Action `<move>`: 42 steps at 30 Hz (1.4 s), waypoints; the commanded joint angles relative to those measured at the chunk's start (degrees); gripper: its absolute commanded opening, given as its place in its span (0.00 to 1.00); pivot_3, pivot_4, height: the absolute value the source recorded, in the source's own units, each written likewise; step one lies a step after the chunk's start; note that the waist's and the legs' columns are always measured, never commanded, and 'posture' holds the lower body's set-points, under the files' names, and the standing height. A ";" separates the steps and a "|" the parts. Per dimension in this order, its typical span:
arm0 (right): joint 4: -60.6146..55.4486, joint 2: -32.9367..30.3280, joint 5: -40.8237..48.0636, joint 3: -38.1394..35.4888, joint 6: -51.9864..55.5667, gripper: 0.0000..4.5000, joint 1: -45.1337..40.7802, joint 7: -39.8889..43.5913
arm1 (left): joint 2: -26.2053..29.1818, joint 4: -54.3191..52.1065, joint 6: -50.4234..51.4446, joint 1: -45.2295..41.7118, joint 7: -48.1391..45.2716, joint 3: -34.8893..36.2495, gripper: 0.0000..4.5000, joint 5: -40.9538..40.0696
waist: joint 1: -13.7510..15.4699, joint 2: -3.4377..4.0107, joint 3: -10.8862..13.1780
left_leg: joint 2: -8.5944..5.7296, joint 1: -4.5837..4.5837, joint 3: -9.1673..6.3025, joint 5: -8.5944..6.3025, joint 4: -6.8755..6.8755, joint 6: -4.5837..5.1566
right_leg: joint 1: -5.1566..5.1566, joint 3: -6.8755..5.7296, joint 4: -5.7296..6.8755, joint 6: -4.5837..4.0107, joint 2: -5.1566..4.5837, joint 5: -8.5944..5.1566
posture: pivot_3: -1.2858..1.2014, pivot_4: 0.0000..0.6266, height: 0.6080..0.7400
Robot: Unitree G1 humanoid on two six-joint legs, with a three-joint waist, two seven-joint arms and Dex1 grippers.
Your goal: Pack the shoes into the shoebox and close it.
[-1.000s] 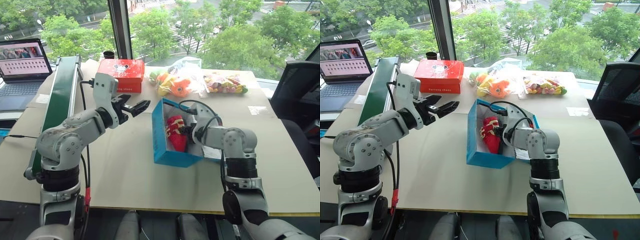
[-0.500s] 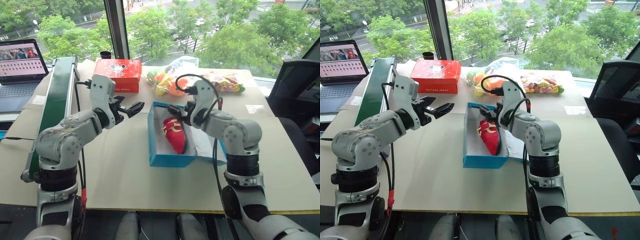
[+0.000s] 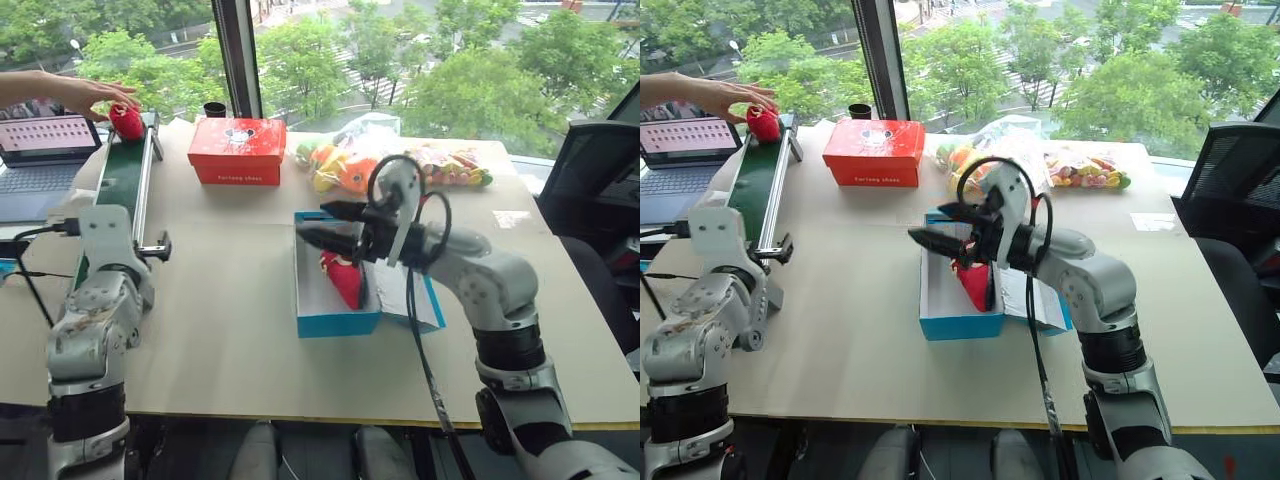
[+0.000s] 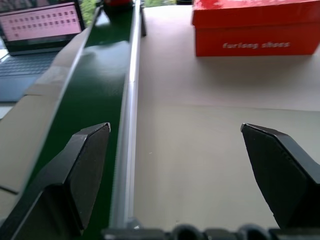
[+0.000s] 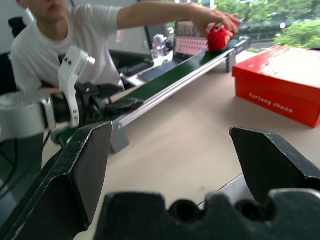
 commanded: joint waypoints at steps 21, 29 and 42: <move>3.89 4.15 -11.69 0.49 -9.66 0.99 -2.49 -5.79 | 12.55 44.08 -26.90 -19.08 -9.84 0.10 1.00 4.83 | 0.38 -0.07 -0.04 | 0.00 0.05 0.00 0.05 -0.06 -0.08 | 0.00 -0.06 0.04 -0.05 0.00 0.03 | 0.52 0.24 0.99; 2.78 4.00 -12.23 0.30 -8.86 0.99 -2.36 -6.40 | 13.16 54.89 -28.63 -27.99 -10.08 -2.45 1.00 6.39 | 0.28 -0.07 -0.04 | 0.00 0.05 0.00 0.05 -0.09 -0.08 | -0.03 -0.07 0.06 -0.05 0.02 0.03 | 0.52 0.24 0.99; 3.56 2.29 -13.46 -0.18 -7.83 0.99 -2.97 -6.91 | 11.23 59.60 -26.51 -28.64 -9.93 -1.61 1.00 3.89 | 0.26 -0.07 -0.04 | 0.00 0.05 0.00 0.05 -0.08 -0.08 | -0.03 -0.08 0.10 -0.05 0.02 0.03 | 0.52 0.24 0.99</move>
